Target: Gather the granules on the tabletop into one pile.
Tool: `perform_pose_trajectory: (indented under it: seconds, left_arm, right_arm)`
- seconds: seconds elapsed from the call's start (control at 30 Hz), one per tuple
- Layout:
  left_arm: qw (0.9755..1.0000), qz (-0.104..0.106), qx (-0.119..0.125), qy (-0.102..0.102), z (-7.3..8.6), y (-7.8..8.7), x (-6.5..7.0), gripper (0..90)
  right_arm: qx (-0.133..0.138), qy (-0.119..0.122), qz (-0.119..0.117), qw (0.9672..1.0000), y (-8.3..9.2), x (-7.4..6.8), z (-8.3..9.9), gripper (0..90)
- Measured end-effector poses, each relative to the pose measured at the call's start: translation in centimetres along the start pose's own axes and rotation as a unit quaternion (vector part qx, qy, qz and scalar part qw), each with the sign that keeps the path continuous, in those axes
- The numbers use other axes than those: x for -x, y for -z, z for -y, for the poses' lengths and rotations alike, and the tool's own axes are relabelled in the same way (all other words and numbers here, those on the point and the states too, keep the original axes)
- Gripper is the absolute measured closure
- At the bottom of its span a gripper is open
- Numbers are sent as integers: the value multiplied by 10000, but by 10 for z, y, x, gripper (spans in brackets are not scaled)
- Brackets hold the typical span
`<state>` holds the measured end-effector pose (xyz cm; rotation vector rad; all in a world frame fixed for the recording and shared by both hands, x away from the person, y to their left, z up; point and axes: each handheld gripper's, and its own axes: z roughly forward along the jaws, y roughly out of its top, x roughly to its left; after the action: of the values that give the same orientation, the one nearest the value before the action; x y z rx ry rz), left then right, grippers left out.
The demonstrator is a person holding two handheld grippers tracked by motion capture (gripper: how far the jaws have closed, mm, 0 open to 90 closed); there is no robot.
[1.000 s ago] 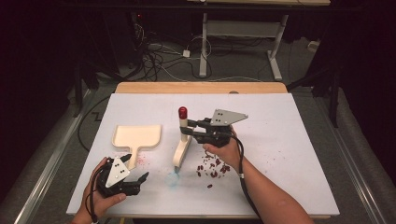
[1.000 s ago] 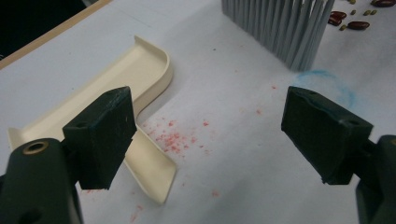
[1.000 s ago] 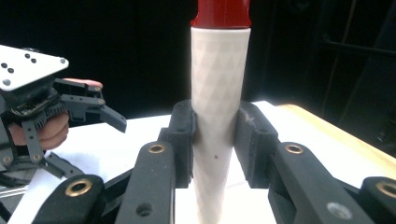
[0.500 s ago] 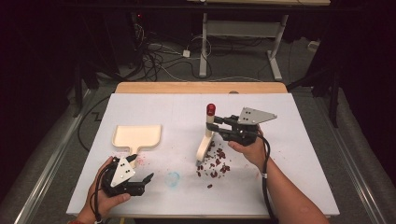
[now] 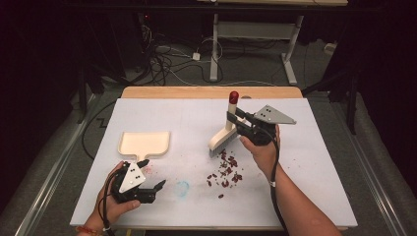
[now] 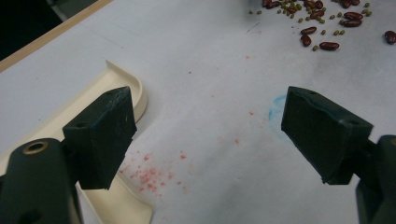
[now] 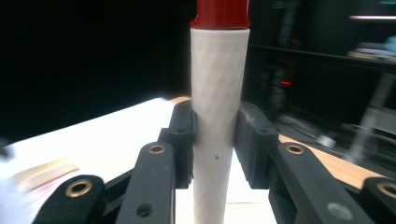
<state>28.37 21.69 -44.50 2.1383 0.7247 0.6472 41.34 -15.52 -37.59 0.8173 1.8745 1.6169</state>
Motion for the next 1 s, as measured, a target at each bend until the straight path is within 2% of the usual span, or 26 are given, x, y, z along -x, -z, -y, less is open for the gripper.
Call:
perform_pose_trajectory:
  seconds: [0.07, 0.1, 0.2, 0.23, 0.27, 0.3, 0.33, 0.4, 0.47, 0.67, 0.8, 0.83, 0.9, 1.0]
  left_arm:
    - [10000, 52, 11, -31, -1, -3, -1, 169]
    - [10000, 73, 13, -40, -2, -4, -1, 169]
    - [9998, 162, 10, -121, -6, -9, 0, 169]
    - [9998, 162, 10, -121, -6, -9, 0, 169]
    - [9997, 180, 15, -153, -7, -10, 1, 169]
    - [9996, 191, 2, -199, -8, -11, 2, 170]
    - [9994, 213, -7, -264, -10, -14, 3, 170]
    - [9994, 232, 3, -269, -11, -15, 3, 170]
    - [9992, 229, 11, -323, -12, -17, 4, 169]
    - [9986, 328, 21, -420, -16, -21, 7, 169]
    - [9984, 347, 25, -440, -18, -23, 7, 169]
    - [9984, 348, 30, -443, -18, -23, 8, 169]
    - [9983, 353, 31, -471, -18, -23, 8, 169]
    - [9982, 354, 47, -490, -18, -22, 9, 169]
  right_arm:
    - [52, -159, 354, 9992, -5, 0, 0, 697]
    - [76, -144, 529, 9985, -7, 0, 0, 697]
    - [71, 156, 1044, 9944, -16, -6, 4, 697]
    - [82, 145, 1180, 9929, -18, -7, 6, 697]
    - [82, 145, 1180, 9929, -18, -7, 6, 697]
    - [150, -42, 1280, 9917, -21, -7, 12, 697]
    - [154, -135, 1299, 9913, -21, -6, 14, 697]
    - [140, -225, 1335, 9907, -21, -7, 17, 697]
    - [144, -119, 1347, 9907, -18, -13, 21, 698]
    - [115, -11, 1275, 9918, -3, -29, 25, 698]
    - [104, -1, 1300, 9915, 18, -47, 28, 698]
    - [64, -10, 1295, 9916, 24, -55, 29, 698]
    - [23, 78, 1288, 9916, 28, -61, 29, 698]
    - [-19, 33, 1305, 9914, 34, -64, 29, 698]
